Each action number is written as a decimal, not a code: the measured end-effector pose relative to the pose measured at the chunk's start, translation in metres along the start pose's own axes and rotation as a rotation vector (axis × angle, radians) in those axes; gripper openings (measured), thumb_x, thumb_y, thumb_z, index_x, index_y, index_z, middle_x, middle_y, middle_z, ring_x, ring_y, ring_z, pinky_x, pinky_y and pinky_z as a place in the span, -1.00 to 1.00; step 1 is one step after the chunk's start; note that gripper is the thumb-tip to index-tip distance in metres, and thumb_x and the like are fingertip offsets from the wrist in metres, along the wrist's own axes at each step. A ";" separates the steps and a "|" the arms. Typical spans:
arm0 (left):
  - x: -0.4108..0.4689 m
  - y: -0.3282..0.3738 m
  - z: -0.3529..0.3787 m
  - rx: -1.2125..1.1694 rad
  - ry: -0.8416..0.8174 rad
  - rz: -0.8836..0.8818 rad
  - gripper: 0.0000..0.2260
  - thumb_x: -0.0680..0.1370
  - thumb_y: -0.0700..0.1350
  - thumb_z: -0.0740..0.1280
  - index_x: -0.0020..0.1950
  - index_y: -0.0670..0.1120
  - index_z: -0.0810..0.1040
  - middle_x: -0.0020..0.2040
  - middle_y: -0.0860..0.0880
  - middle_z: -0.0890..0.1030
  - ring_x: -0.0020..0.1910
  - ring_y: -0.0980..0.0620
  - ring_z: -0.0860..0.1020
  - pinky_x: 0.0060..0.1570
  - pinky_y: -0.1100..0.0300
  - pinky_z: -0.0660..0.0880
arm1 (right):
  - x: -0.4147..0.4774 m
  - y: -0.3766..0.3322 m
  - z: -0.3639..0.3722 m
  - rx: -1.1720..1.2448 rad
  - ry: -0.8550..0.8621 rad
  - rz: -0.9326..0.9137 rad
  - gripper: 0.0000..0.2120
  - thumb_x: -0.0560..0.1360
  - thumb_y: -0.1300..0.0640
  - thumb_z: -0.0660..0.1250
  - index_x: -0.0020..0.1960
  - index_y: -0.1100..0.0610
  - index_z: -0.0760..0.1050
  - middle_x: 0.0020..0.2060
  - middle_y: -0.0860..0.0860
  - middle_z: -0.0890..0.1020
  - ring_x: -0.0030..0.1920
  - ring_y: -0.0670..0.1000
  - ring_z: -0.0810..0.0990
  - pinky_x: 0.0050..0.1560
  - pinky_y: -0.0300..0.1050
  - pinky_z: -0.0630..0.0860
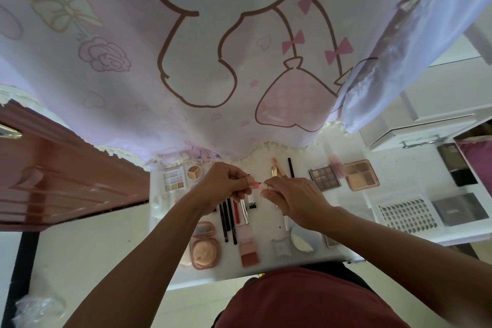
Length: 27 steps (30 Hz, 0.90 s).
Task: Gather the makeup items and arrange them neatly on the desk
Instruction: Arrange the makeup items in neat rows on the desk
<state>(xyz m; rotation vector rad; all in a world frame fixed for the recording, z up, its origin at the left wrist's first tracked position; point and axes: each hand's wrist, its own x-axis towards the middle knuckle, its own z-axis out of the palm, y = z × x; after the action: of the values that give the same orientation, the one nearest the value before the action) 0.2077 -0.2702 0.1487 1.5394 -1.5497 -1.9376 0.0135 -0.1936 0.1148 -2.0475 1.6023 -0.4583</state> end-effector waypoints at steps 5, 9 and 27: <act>0.000 0.000 -0.001 0.005 0.019 0.010 -0.91 0.49 -0.24 0.43 -0.07 -0.26 0.67 -0.33 -0.08 0.65 -0.37 0.06 0.55 -0.36 0.28 0.50 | 0.001 0.000 -0.006 0.115 0.014 0.087 -0.62 0.56 -0.23 0.14 -0.05 0.03 0.55 -0.39 -0.07 0.58 -0.36 -0.02 0.55 -0.26 -0.10 0.45; -0.002 0.002 -0.001 -0.010 0.021 0.020 -0.94 0.48 -0.24 0.43 -0.10 -0.23 0.67 -0.33 -0.09 0.65 -0.38 0.07 0.55 -0.37 0.29 0.49 | -0.001 -0.003 -0.008 0.130 0.071 0.097 -0.73 0.52 -0.19 0.30 -0.07 0.01 0.58 -0.38 -0.12 0.57 -0.37 -0.08 0.54 -0.27 -0.11 0.46; -0.006 0.000 -0.007 -0.010 0.028 0.035 -0.84 0.46 -0.24 0.46 -0.04 -0.31 0.66 -0.30 -0.11 0.66 -0.36 0.06 0.57 -0.34 0.28 0.52 | 0.005 -0.011 -0.016 0.326 -0.158 0.243 -0.72 0.59 -0.11 0.23 -0.10 0.06 0.58 -0.31 -0.05 0.65 -0.34 0.00 0.60 -0.19 0.04 0.58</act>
<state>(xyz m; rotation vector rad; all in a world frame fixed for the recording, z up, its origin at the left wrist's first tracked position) 0.2163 -0.2702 0.1532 1.5189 -1.5427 -1.8942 0.0151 -0.1993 0.1345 -1.5857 1.5419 -0.4246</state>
